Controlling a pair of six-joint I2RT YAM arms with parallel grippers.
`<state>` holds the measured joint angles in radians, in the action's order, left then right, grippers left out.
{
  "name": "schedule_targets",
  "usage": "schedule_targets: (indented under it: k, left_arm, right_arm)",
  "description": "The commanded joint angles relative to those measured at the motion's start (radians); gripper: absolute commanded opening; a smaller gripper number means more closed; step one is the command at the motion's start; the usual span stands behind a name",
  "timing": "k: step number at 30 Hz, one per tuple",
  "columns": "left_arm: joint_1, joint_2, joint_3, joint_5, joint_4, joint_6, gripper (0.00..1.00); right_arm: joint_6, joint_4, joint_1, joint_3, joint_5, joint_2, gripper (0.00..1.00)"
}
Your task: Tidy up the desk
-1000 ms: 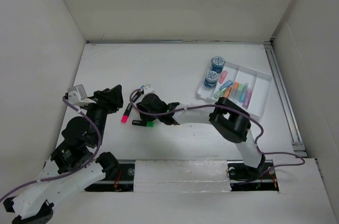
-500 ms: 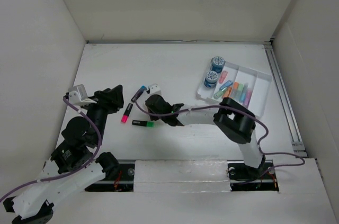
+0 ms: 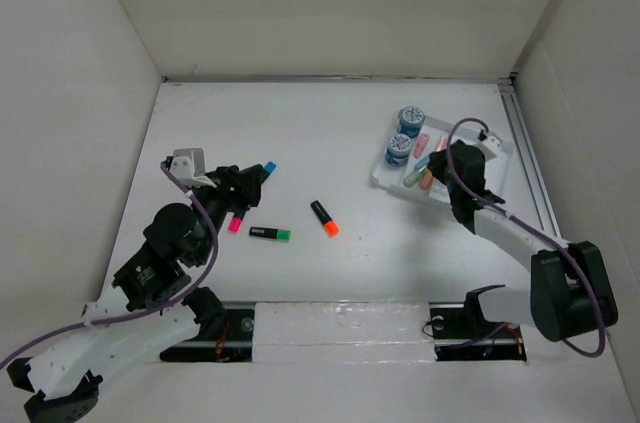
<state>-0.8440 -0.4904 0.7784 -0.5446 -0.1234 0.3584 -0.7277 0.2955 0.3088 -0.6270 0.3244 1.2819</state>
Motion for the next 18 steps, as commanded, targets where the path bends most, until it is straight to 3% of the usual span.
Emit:
schedule_targets:
  k: [1, 8, 10, 11, 13, 16, 18]
  left_arm:
    - [0.002, -0.013, 0.028, 0.061, 0.025, -0.022, 0.53]
    - [0.002, -0.005, 0.025, 0.061, 0.028, -0.026, 0.53]
    - [0.002, -0.007, 0.024, 0.060, 0.028, -0.027, 0.53]
    - [0.002, -0.008, 0.027, 0.060, 0.028, -0.027, 0.53]
    - [0.002, -0.008, 0.027, 0.061, 0.028, -0.027, 0.53]
    - [0.002, -0.010, 0.024, 0.058, 0.028, -0.027, 0.53]
    - [0.002, -0.016, 0.027, 0.058, 0.028, -0.027, 0.53]
  right_arm:
    - [-0.068, 0.012, -0.130, 0.052, -0.119, -0.041, 0.02]
    - [-0.042, -0.001, -0.368, 0.033, -0.287, -0.016, 0.10]
    - [-0.029, -0.007, -0.414, 0.026, -0.295, 0.003, 0.20]
    - [-0.026, -0.015, -0.428, 0.015, -0.315, 0.010, 0.34]
    - [-0.021, -0.019, -0.454, 0.012, -0.363, 0.020, 0.51]
    - [-0.019, -0.002, -0.464, 0.021, -0.372, -0.010, 0.63]
    - [-0.021, 0.004, -0.464, 0.021, -0.384, -0.033, 0.66]
